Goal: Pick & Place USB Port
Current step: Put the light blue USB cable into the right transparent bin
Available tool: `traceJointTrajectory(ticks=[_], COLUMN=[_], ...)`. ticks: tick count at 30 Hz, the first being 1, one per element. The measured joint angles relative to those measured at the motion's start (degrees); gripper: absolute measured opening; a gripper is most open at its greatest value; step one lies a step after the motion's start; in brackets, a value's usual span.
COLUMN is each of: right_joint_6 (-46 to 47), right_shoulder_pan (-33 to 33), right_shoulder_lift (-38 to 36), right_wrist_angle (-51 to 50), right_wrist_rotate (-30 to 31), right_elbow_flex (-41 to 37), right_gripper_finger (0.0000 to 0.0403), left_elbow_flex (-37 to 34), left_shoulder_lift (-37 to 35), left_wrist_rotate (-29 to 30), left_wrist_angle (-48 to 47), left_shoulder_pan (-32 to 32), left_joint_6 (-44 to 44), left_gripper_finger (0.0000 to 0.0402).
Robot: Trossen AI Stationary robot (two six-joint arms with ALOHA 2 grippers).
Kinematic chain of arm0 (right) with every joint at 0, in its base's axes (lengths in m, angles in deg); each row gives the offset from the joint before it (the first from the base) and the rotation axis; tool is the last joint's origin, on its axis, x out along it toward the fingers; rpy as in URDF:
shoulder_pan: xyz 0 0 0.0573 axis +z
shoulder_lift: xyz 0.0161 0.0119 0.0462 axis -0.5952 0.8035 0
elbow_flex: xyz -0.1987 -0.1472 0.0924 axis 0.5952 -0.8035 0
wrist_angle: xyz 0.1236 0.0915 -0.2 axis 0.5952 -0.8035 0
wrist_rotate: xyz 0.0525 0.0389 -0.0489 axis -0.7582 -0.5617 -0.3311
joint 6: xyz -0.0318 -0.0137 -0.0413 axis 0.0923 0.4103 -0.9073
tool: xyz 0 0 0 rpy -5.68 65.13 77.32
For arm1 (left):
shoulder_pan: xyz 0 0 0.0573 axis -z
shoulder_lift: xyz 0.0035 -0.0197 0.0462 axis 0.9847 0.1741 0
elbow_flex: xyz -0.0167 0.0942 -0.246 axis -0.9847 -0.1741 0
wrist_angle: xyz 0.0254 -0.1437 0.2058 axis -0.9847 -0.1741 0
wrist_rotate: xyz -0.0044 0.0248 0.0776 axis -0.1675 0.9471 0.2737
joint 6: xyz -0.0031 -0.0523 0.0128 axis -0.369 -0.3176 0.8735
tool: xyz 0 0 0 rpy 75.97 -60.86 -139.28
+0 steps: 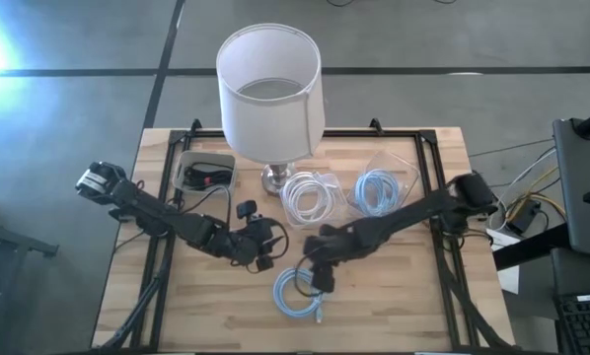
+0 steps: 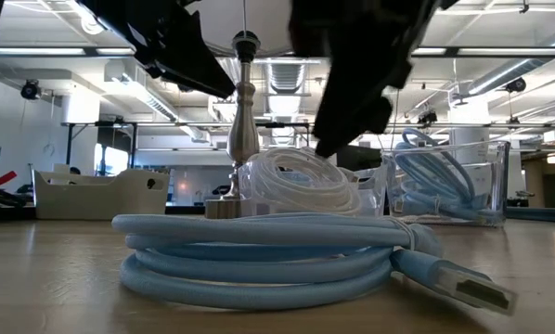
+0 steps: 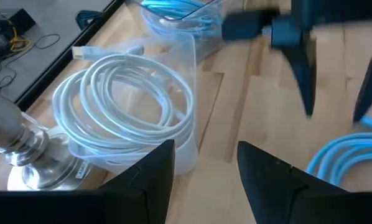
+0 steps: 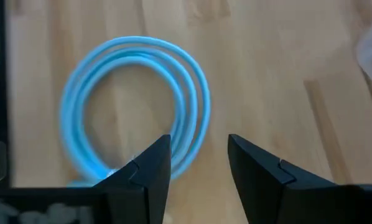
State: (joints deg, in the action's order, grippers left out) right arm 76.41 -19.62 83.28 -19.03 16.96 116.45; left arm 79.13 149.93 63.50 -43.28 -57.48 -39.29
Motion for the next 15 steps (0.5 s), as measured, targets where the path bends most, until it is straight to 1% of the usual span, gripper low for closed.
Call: traceJointTrajectory(ticks=[3, 7, 10, 15], right_joint_6=[-1.57, -3.08, -3.52, -6.21], right_shoulder_pan=[-0.39, -0.88, -1.41, -1.99], right_shoulder_lift=[5.04, 10.05, 12.80, 15.68], right_wrist_angle=[-0.92, -8.19, -13.08, -13.53], right_wrist_rotate=[-0.04, -0.30, -2.81, -7.49], right_elbow_flex=[4.21, 10.89, 15.04, 18.30], right_gripper_finger=[0.0157, 0.0156, 0.0152, 0.0144], left_elbow_flex=[0.00, 0.00, 0.00, 0.09], left_shoulder_lift=[0.00, -0.10, -0.20, -0.47], left_wrist_rotate=[0.17, 0.17, 0.16, 0.13], left_wrist_angle=[-0.06, -0.29, -0.73, -1.77], left_shoulder_pan=[-0.21, -0.28, -0.28, -0.30], left_joint_6=[0.00, 0.28, 1.28, 1.46], left_gripper_finger=[0.0179, 0.0179, 0.0178, 0.0179])
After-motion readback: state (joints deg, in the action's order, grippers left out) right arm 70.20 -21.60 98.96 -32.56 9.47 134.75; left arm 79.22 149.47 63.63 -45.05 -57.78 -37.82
